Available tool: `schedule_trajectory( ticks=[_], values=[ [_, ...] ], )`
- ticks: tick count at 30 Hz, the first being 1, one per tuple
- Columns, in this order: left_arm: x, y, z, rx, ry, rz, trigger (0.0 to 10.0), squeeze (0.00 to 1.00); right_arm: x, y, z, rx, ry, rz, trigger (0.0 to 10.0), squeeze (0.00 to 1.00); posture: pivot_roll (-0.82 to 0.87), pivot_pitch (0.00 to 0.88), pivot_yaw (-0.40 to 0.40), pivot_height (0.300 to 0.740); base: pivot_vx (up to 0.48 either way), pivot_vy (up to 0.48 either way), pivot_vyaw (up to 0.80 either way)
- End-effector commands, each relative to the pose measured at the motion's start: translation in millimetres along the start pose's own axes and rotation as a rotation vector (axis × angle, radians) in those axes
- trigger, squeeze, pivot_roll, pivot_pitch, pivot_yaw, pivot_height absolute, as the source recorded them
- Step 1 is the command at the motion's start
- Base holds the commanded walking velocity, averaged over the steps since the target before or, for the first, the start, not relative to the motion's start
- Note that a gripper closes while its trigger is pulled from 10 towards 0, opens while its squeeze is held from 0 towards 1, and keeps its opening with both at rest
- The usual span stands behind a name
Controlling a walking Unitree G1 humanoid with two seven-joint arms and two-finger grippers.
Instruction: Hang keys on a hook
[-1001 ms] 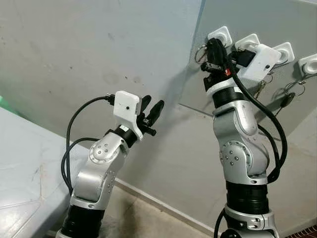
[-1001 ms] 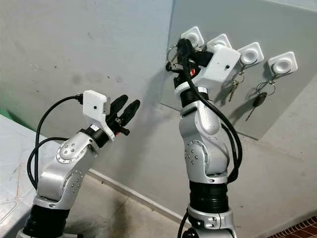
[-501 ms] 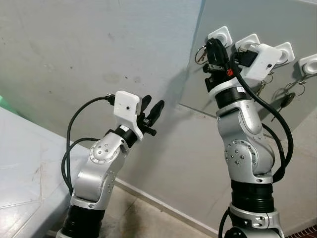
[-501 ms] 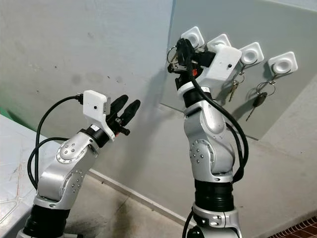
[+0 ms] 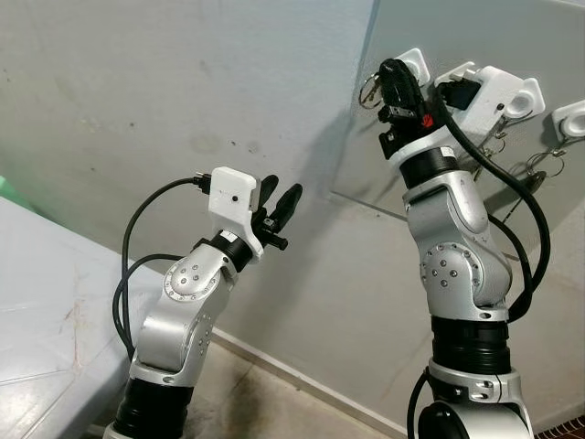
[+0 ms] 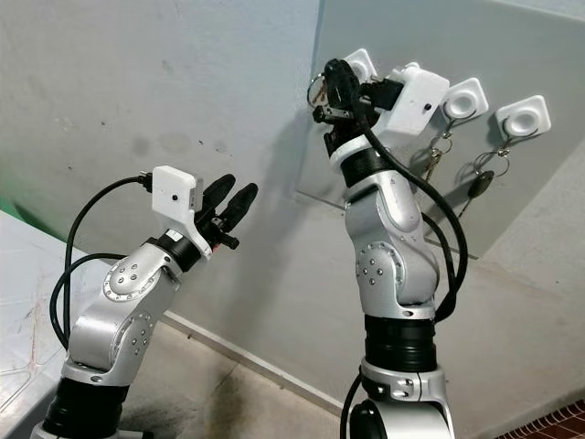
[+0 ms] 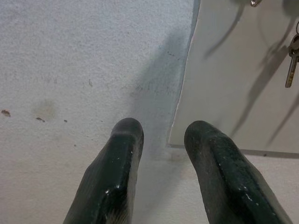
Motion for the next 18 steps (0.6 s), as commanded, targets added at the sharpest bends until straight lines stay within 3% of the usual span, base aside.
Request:
schedule_trajectory(
  ticks=[1, 18],
  values=[
    [4, -1.3, -2.0, 0.000, -0.008, -0.015, 10.0, 0.00, 6, 0.5, -3.5, 0.008, -0.013, -0.011, 10.0, 0.00, 0.11, 0.000, -0.087, 0.740, 0.000, 0.000, 0.00],
    [4, -3.4, -1.3, -0.005, -0.008, -0.011, 10.0, 0.00, 7, -36.3, 0.2, -0.132, -0.035, 0.061, 10.0, 0.00, 0.11, 0.000, -0.088, 0.740, 0.000, 0.000, 0.00]
  ],
)
Point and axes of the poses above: a point about 5 cm out from each wrist's last joint towards the gripper, its own z axis pointing back from the gripper into the wrist, its own x axis along the axis of the wrist's last joint, y = z × x, the point moved 4 cm from there along -z, pointing out of the wrist towards the gripper, and after that the axes turned 1 degree about -z, right-handed, at the moved point
